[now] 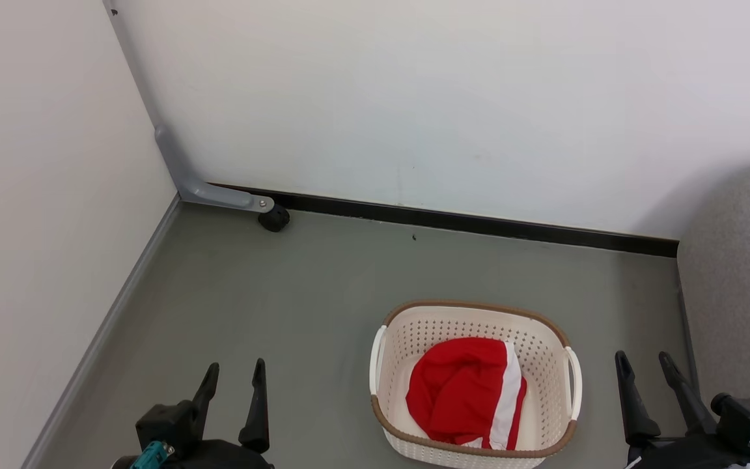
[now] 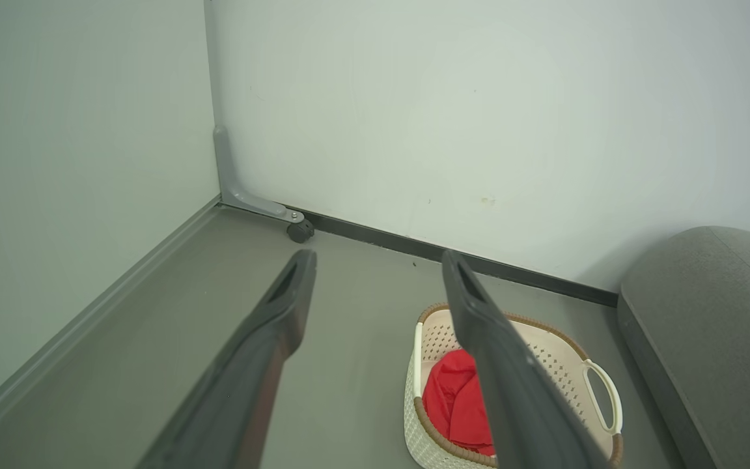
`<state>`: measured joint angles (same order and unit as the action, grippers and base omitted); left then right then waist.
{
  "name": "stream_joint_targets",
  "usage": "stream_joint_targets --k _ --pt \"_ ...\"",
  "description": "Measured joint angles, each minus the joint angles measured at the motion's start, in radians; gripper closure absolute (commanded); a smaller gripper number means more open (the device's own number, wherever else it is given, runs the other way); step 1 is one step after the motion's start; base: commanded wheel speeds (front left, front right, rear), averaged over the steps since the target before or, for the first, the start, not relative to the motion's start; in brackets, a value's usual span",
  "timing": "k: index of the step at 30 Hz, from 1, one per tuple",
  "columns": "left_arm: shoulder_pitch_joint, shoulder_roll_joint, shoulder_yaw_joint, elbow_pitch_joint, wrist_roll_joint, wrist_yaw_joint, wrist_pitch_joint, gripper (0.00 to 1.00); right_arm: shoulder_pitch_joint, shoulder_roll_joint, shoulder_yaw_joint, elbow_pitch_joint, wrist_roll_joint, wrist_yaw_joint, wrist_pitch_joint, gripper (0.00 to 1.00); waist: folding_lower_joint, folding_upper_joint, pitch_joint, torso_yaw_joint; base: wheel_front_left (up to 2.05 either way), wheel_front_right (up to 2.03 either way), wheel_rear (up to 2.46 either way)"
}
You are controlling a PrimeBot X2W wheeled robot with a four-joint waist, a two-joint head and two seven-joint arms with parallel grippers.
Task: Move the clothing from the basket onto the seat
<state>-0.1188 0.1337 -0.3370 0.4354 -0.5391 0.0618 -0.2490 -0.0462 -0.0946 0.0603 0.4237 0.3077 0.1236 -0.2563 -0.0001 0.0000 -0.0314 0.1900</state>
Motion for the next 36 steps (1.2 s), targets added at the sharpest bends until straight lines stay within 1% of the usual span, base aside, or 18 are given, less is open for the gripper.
stream_joint_targets --k 6,19,23,36 --pt "0.009 0.004 0.024 0.001 0.001 0.001 0.0 0.0 0.001 0.002 0.008 0.0 -0.001 0.0 0.0 0.0 0.0 0.0 -0.007 -0.013 0.0 0.0 0.0" --pt "0.009 0.001 0.032 -0.004 0.014 -0.001 0.0 0.0 0.016 0.002 -0.002 -0.016 -0.011 0.0 0.0 0.0 0.0001 0.0 -0.01 -0.037 0.0 0.0 0.0" --pt "0.009 0.001 0.032 -0.008 0.039 -0.005 0.0 0.0 0.016 0.002 -0.002 -0.02 -0.021 0.0 0.0 0.0 0.0001 0.0 -0.007 -0.045 0.0 0.0 0.0" --pt "0.024 -0.006 0.039 -0.034 0.058 -0.009 0.0 0.0 0.015 -0.003 0.011 -0.035 -0.061 0.0 0.0 0.0 0.0001 0.0 0.022 -0.088 0.0 0.0 0.0"
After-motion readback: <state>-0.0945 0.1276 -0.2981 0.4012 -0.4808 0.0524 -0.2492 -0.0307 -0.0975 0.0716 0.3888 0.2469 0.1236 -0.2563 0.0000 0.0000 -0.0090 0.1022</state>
